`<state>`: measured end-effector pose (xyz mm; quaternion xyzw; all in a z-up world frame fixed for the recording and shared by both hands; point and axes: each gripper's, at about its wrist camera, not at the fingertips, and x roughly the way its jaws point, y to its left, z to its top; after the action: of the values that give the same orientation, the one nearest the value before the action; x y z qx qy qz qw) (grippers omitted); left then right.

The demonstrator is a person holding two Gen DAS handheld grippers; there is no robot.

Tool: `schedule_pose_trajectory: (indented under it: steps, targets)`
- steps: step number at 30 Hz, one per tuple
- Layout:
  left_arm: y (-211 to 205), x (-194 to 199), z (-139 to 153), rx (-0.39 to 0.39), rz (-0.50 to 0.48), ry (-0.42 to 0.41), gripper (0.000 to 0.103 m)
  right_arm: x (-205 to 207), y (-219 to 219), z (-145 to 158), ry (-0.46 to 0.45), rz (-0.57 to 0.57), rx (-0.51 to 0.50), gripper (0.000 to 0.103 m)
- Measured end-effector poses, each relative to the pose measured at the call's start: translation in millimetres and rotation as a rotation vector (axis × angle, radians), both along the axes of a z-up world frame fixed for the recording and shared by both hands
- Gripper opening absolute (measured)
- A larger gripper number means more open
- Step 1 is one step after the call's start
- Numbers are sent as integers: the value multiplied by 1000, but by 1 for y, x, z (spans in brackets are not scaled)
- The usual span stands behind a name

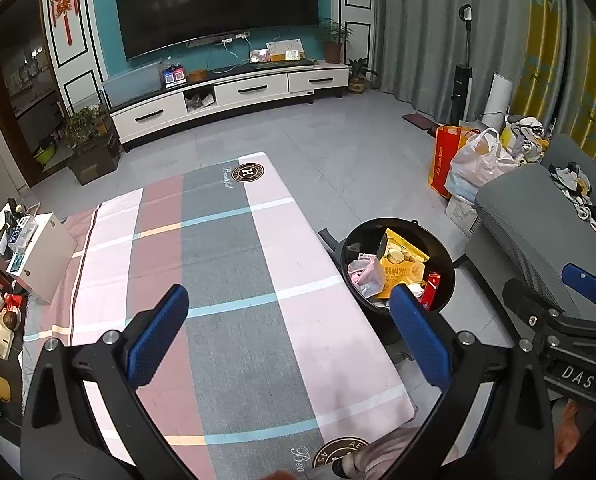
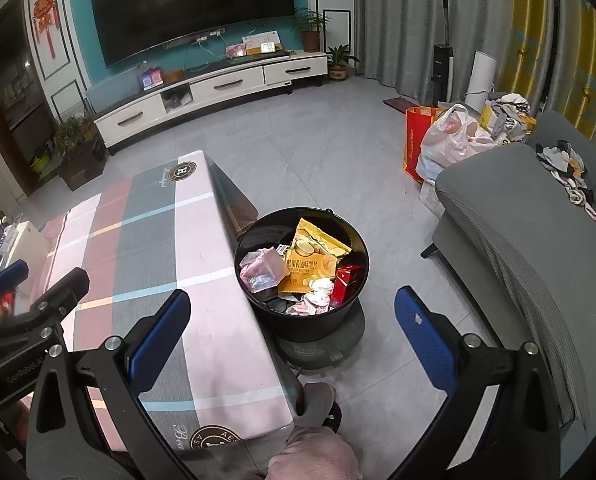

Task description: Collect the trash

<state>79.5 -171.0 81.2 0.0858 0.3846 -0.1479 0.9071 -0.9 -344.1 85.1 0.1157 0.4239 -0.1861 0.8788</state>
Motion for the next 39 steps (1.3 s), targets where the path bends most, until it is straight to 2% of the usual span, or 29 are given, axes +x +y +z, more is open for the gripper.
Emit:
schedule_pose_trajectory:
  steps: [28,39]
  targets:
    - [-3,-4,1,13,-9,-15,100,-4,-3,2,-4,-15,-10,100]
    - [-6,1,-3,21,-6,9,100,-6,-4,3,-3,-13,-8,100]
